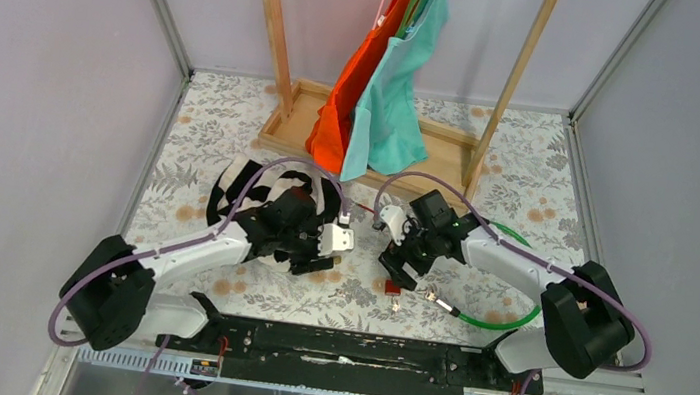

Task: Lock with the key
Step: Pick up the lock from the center of the board.

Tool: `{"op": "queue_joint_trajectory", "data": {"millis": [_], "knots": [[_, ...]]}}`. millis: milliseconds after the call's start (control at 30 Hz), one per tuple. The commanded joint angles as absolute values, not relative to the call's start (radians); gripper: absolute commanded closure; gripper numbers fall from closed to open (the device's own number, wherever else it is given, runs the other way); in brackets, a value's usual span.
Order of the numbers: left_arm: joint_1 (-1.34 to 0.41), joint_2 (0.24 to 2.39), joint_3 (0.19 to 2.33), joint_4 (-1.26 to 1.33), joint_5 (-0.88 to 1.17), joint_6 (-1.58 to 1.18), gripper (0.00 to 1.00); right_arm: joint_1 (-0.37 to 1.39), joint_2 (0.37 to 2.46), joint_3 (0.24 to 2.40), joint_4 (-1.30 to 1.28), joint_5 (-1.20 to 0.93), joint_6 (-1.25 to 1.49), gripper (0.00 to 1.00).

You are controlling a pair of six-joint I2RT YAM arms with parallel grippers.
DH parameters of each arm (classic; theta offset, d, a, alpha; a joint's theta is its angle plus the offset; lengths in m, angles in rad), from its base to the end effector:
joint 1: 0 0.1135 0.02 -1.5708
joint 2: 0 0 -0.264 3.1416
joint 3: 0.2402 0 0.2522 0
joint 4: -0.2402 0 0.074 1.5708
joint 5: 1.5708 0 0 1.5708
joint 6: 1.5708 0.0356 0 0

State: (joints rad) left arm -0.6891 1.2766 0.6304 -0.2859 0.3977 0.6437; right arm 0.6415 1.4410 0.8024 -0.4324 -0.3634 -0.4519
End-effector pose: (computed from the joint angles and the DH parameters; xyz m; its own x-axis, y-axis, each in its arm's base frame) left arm 0.1756 -0.1625 0.1808 -0.0369 0.7473 -0.6635 0.9833 0.1454 0.1091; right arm 0.2085 0.1715 0.1833 -0.3288 -0.7550 -0.5674 -0.9330 0.3527 0.0714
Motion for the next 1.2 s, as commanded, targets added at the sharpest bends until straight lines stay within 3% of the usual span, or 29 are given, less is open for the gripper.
{"op": "queue_joint_trajectory", "data": {"millis": [0,167,533,967,1167], "knots": [[-0.691,1.203,0.599,-0.313,0.300,0.758,0.24,0.689,1.430,0.805,-0.432,-0.356,-0.433,0.10],[-0.684,1.143,0.536,-0.271,0.239,0.821,0.21,0.777,1.466,0.804,-0.389,-0.218,-0.315,0.02],[-0.675,1.126,0.532,-0.259,0.218,0.831,0.19,0.787,1.579,0.843,-0.390,-0.017,-0.248,0.01],[-0.673,1.084,0.541,-0.274,0.220,0.842,0.19,0.702,1.520,0.806,-0.453,0.002,-0.315,0.20],[-0.673,1.072,0.541,-0.278,0.216,0.842,0.19,0.669,1.515,0.804,-0.486,-0.035,-0.310,0.23]]}}
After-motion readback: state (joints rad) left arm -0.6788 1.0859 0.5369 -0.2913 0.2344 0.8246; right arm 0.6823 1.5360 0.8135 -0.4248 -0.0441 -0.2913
